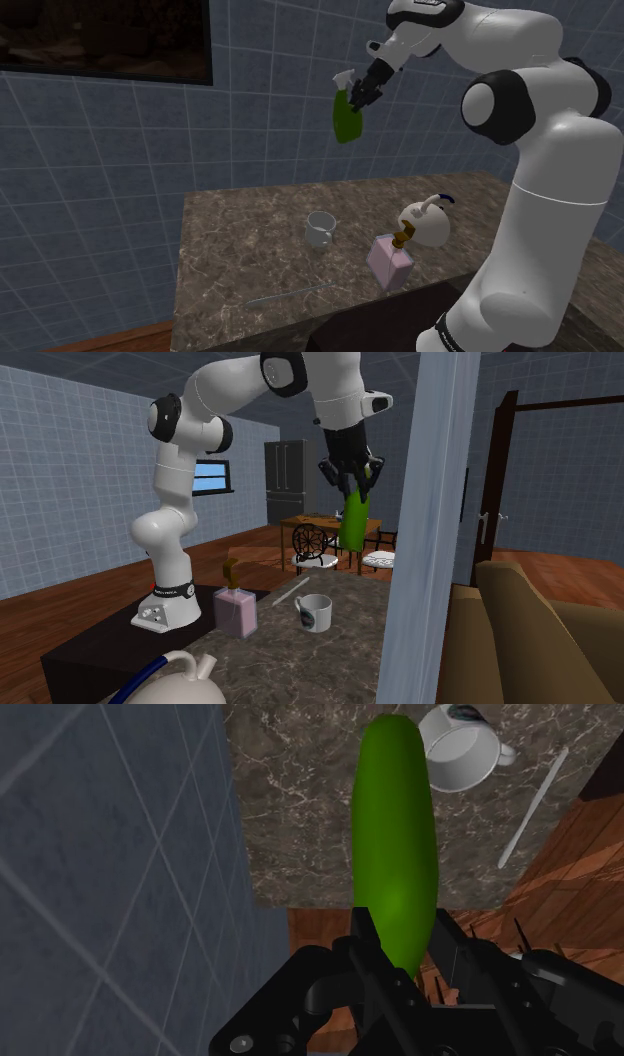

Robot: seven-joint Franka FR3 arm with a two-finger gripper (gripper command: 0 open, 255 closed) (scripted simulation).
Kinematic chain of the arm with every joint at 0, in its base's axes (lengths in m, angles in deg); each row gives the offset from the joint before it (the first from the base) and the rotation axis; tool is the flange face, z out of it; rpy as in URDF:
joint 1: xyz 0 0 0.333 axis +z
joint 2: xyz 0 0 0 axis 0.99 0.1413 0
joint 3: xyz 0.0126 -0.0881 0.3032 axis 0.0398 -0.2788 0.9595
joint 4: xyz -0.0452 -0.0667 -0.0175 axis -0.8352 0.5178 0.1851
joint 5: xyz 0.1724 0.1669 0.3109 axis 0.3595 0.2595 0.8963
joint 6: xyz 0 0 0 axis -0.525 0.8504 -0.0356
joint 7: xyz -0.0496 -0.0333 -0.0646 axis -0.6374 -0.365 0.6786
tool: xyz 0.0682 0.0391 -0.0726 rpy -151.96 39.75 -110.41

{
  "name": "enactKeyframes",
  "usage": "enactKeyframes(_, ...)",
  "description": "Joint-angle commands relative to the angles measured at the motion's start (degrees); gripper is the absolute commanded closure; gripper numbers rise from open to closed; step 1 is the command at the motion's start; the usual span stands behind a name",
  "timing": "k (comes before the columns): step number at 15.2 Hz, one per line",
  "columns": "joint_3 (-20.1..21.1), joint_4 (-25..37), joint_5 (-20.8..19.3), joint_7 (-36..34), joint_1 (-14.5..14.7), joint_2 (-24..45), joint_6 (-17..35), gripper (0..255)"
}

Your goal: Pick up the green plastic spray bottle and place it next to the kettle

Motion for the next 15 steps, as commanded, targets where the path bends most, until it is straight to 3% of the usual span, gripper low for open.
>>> enactKeyframes(1, -1.01, -1.4, -0.78, 2.41, -1.33, -1.12, -0.97, 255)
enactKeyframes(9, -4.83, -1.16, -1.82, 11.48, -8.3, -1.22, -6.82, 255)
enactKeyframes(15, -7.25, 2.79, -0.99, 18.92, -15.74, 2.0, -12.63, 255)
